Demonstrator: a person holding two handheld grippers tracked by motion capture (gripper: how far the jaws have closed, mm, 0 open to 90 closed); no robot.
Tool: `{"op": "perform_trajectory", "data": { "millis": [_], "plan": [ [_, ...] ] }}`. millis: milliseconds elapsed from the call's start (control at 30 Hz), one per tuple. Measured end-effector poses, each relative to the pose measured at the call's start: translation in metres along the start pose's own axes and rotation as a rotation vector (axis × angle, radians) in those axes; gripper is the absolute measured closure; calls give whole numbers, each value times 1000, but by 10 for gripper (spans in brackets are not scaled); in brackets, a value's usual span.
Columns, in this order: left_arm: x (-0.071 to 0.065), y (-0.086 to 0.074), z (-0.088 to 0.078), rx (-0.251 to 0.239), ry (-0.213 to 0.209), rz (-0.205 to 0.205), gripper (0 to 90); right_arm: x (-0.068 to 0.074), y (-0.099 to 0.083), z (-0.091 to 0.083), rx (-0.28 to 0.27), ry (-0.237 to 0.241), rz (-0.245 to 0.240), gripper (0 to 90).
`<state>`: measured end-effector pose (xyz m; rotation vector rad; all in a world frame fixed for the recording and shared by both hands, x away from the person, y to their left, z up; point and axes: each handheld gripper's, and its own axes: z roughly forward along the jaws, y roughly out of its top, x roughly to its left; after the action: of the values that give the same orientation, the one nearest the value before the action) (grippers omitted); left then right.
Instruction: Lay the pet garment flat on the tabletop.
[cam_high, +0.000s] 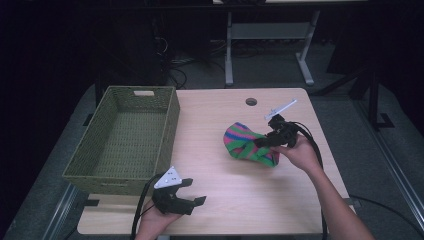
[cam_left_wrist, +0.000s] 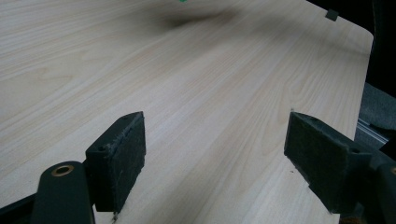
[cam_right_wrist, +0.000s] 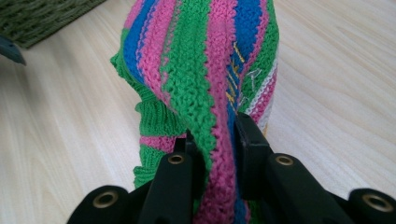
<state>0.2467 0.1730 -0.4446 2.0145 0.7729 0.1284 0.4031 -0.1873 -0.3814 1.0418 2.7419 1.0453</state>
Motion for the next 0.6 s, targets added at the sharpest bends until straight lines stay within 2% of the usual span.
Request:
{"op": "perform_trajectory", "data": {
  "millis": [600],
  "plan": [
    [-1, 0, 1, 0, -1, -3, 205, 16, -4, -13, -32, 35, -23, 779]
  ]
}}
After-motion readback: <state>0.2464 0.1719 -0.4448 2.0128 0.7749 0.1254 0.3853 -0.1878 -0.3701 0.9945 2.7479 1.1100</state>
